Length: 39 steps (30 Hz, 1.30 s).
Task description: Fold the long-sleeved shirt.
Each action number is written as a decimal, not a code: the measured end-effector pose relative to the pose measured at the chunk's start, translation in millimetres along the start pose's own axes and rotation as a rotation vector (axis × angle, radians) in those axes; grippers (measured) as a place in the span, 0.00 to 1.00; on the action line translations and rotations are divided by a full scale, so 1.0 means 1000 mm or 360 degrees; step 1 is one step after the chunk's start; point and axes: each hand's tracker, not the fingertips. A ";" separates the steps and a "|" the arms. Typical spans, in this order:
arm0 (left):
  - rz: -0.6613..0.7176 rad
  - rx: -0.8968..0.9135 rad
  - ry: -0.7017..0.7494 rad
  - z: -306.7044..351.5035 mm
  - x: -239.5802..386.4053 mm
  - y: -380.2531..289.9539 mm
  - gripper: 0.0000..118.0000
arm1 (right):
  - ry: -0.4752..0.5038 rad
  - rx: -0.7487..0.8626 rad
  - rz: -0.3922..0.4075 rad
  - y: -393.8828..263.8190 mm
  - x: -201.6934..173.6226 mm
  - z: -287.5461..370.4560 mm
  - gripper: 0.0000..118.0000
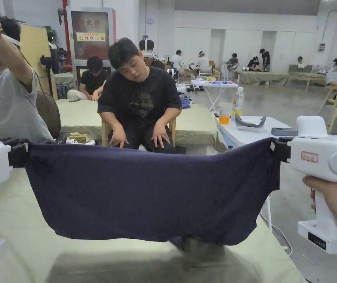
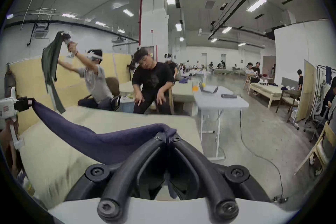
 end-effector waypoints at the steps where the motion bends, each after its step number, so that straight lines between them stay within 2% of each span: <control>1: 0.0011 -0.0045 -0.0014 0.018 -0.001 -0.020 0.04 | 0.0017 -0.0029 0.0021 -0.023 -0.003 0.015 0.11; 3: -0.0051 -0.0144 0.0016 0.052 0.001 -0.057 0.04 | 0.0042 -0.0076 0.0050 -0.063 -0.009 0.045 0.11; 6: 0.0046 -0.0273 -0.0017 0.101 -0.002 -0.114 0.04 | 0.0124 -0.0163 0.0048 -0.119 -0.019 0.086 0.11; 12: 0.0021 -0.0481 -0.0099 0.194 -0.002 -0.209 0.04 | 0.0260 -0.0408 0.0139 -0.222 -0.032 0.171 0.11; 17: 0.0024 -0.0546 -0.0107 0.253 -0.005 -0.254 0.04 | 0.0330 -0.0529 0.0201 -0.275 -0.040 0.220 0.11; 21: 0.0044 -0.0621 -0.0120 0.284 -0.011 -0.278 0.04 | 0.0403 -0.0607 0.0208 -0.304 -0.045 0.248 0.11; 23: 0.0031 -0.0667 -0.0123 0.292 -0.019 -0.295 0.04 | 0.0400 -0.0665 0.0252 -0.320 -0.049 0.258 0.11; 26: 0.0017 -0.0688 -0.0113 0.295 -0.014 -0.307 0.04 | 0.0400 -0.0731 0.0209 -0.342 -0.050 0.259 0.11; 27: 0.0003 -0.0678 -0.0121 0.294 -0.016 -0.313 0.07 | 0.0385 -0.0757 0.0177 -0.346 -0.049 0.256 0.11; 28: -0.0027 -0.0687 -0.0125 0.292 -0.014 -0.315 0.34 | 0.0388 -0.0770 0.0160 -0.350 -0.049 0.253 0.28; 29: -0.0051 -0.0710 -0.0098 0.287 -0.011 -0.313 0.75 | 0.0403 -0.0817 0.0128 -0.350 -0.048 0.247 0.64; 30: -0.0040 -0.0749 -0.0078 0.281 -0.009 -0.310 1.00 | 0.0362 -0.0854 0.0103 -0.346 -0.049 0.243 0.97; 31: -0.0002 -0.0814 -0.0063 0.275 -0.010 -0.304 1.00 | 0.0286 -0.0886 0.0111 -0.340 -0.051 0.236 1.00; 32: 0.0074 -0.0552 -0.0255 0.269 -0.008 -0.289 1.00 | 0.0256 -0.0843 0.0119 -0.329 -0.052 0.231 1.00; 33: 0.0006 -0.0598 -0.0157 0.256 -0.005 -0.271 1.00 | 0.0295 -0.0651 0.0140 -0.304 -0.053 0.231 1.00; 34: -0.0029 -0.0625 -0.0083 0.244 -0.003 -0.255 1.00 | 0.0286 -0.0624 0.0127 -0.292 -0.056 0.229 1.00; 35: -0.0042 -0.0571 -0.0075 0.241 -0.001 -0.246 1.00 | 0.0207 -0.0556 0.0128 -0.268 -0.060 0.221 1.00; 37: -0.0014 -0.0484 -0.0086 0.214 0.008 -0.212 1.00 | 0.0132 -0.0397 0.0150 -0.222 -0.073 0.209 1.00; 39: 0.0022 -0.0400 -0.0045 0.186 0.031 -0.173 1.00 | 0.0089 -0.0215 0.0117 -0.166 -0.078 0.179 1.00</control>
